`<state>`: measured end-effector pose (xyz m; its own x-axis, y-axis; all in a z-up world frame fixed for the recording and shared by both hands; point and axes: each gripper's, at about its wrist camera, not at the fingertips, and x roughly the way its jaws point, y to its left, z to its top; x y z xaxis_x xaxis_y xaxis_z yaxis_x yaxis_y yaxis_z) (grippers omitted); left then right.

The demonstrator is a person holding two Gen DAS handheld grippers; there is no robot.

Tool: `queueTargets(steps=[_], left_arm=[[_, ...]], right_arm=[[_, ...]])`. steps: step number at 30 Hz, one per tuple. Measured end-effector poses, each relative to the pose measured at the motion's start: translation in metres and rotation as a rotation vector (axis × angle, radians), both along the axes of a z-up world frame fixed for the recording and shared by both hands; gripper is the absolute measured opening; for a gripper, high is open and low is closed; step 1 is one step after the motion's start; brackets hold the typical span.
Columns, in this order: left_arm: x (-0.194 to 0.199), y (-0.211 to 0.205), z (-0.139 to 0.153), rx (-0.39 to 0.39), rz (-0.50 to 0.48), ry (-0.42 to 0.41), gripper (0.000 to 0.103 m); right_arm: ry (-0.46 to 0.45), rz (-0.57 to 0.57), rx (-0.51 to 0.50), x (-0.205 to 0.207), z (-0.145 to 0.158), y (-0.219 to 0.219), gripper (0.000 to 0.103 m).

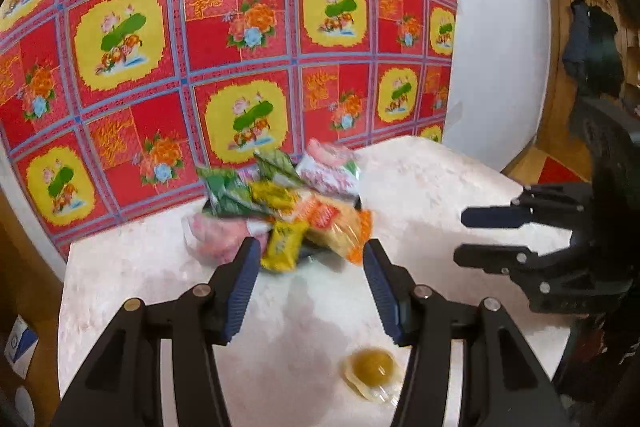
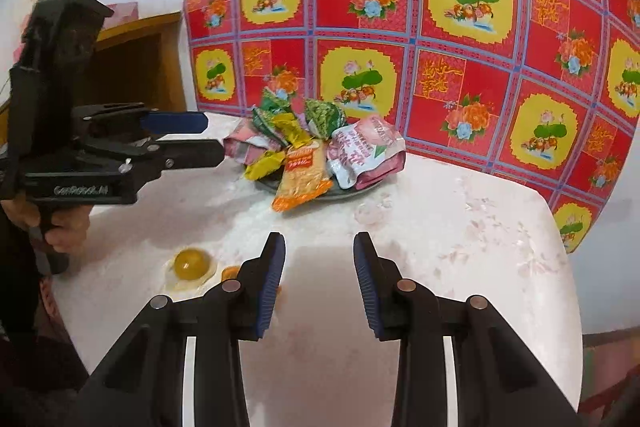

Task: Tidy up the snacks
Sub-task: 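Lift both open tools away from the plate toward the remaining candies, then grasp the yellow ball candy with the left tool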

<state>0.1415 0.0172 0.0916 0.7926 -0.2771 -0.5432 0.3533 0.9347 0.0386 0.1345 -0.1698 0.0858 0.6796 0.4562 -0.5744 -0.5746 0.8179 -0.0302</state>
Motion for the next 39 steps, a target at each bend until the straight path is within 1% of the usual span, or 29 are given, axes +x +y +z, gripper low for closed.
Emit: queueTargets(steps=[2,5,7,10,12,17,21,23,24,26,27,29,31,35,37,39], left_arm=[[-0.01,-0.001,-0.007,-0.017,0.014,0.03,0.056],[-0.027,0.004,-0.017,-0.069,0.058,0.076,0.056],[-0.039,0.01,-0.022,-0.111,0.103,0.098,0.056],[-0.056,0.019,-0.03,-0.167,0.142,0.129,0.056],[-0.066,0.021,-0.036,-0.187,0.152,0.144,0.056],[-0.088,0.023,-0.049,-0.212,0.161,0.151,0.056],[-0.101,0.018,-0.06,-0.221,0.149,0.155,0.056],[-0.106,0.013,-0.063,-0.201,0.156,0.129,0.058],[-0.108,0.01,-0.064,-0.184,0.158,0.118,0.059],[-0.11,0.004,-0.066,-0.144,0.165,0.1,0.059],[-0.109,0.003,-0.065,-0.142,0.17,0.108,0.059],[-0.104,0.006,-0.06,-0.174,0.155,0.135,0.059],[-0.1,0.005,-0.054,-0.182,0.15,0.136,0.059],[-0.082,-0.007,-0.048,-0.145,0.15,0.139,0.059],[-0.068,-0.01,-0.049,-0.149,0.175,0.159,0.059],[-0.056,-0.01,-0.051,-0.163,0.198,0.173,0.059]], right_arm=[[0.002,0.0,-0.001,-0.007,-0.003,-0.001,0.037],[0.01,-0.021,-0.006,-0.019,-0.011,-0.001,0.037],[0.026,-0.034,0.008,-0.025,-0.015,-0.003,0.037],[0.051,-0.056,0.035,-0.035,-0.022,-0.007,0.037],[0.061,-0.083,0.046,-0.04,-0.024,-0.009,0.037],[0.091,-0.131,0.068,-0.054,-0.03,-0.013,0.037],[0.133,-0.132,0.085,-0.063,-0.034,-0.012,0.037],[0.169,-0.138,0.095,-0.064,-0.04,-0.011,0.037],[0.173,-0.144,0.097,-0.065,-0.043,-0.011,0.038],[0.143,-0.149,0.106,-0.069,-0.044,-0.011,0.041],[0.142,-0.151,0.114,-0.069,-0.045,-0.011,0.044],[0.136,-0.159,0.15,-0.07,-0.047,-0.011,0.047],[0.11,-0.171,0.171,-0.072,-0.049,-0.011,0.047],[0.013,-0.201,0.162,-0.085,-0.056,-0.005,0.047],[-0.026,-0.226,0.146,-0.093,-0.059,-0.001,0.047],[-0.045,-0.227,0.137,-0.095,-0.06,-0.001,0.048]])
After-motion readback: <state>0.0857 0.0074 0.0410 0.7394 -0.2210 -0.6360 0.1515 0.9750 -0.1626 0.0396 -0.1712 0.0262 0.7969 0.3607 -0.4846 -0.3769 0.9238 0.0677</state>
